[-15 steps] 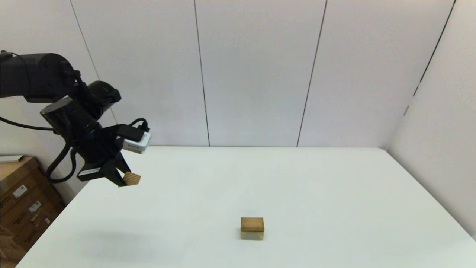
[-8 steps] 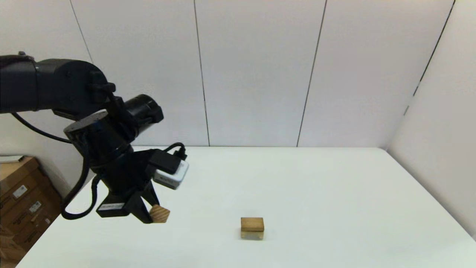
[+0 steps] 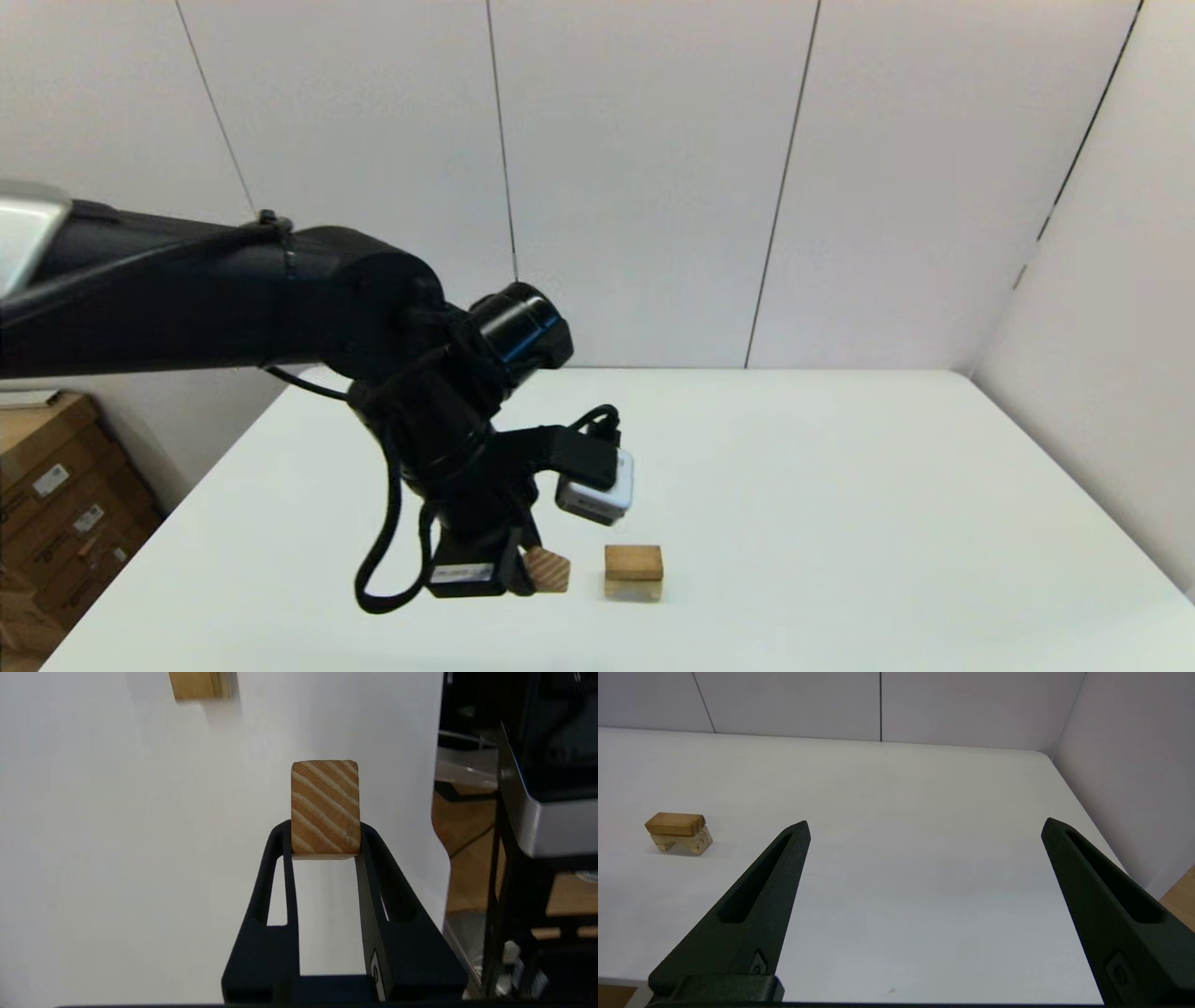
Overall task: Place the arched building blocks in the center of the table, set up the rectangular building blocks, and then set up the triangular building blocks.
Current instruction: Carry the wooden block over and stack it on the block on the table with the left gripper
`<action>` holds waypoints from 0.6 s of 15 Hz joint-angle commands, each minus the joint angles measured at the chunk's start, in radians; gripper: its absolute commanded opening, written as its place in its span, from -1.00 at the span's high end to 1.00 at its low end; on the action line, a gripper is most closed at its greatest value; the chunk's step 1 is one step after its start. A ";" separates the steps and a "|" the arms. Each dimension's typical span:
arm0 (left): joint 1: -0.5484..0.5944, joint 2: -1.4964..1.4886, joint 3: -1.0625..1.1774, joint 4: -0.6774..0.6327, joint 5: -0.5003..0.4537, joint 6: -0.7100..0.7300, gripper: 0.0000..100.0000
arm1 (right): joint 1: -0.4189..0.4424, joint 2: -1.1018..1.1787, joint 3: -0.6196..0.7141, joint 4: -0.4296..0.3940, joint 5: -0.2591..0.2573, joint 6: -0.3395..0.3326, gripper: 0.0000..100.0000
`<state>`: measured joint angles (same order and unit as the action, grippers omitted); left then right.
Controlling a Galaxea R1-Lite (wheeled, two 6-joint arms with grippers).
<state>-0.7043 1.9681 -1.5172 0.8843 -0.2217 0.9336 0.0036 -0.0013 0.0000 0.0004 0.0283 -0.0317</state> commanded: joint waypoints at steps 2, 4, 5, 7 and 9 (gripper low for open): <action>-0.081 0.149 -0.004 -0.172 -0.001 -0.065 1.00 | 0.001 0.000 0.002 0.000 0.001 -0.001 -1.00; -0.089 0.176 -0.017 -0.214 0.002 -0.070 1.00 | -0.001 0.000 0.000 0.001 0.001 -0.001 -1.00; -0.093 0.187 -0.029 -0.225 0.022 -0.087 1.00 | -0.001 0.000 0.002 0.000 0.001 -0.001 -1.00; -0.103 0.209 -0.063 -0.225 0.105 -0.111 1.00 | 0.001 0.000 0.002 0.000 0.001 -0.001 -1.00; -0.106 0.226 -0.097 -0.225 0.145 -0.139 1.00 | -0.001 0.000 0.002 0.000 0.001 -0.001 -1.00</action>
<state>-0.8057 2.1611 -1.5851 0.6555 -0.0974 0.8057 0.0038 -0.0013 0.0000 0.0000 0.0283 -0.0317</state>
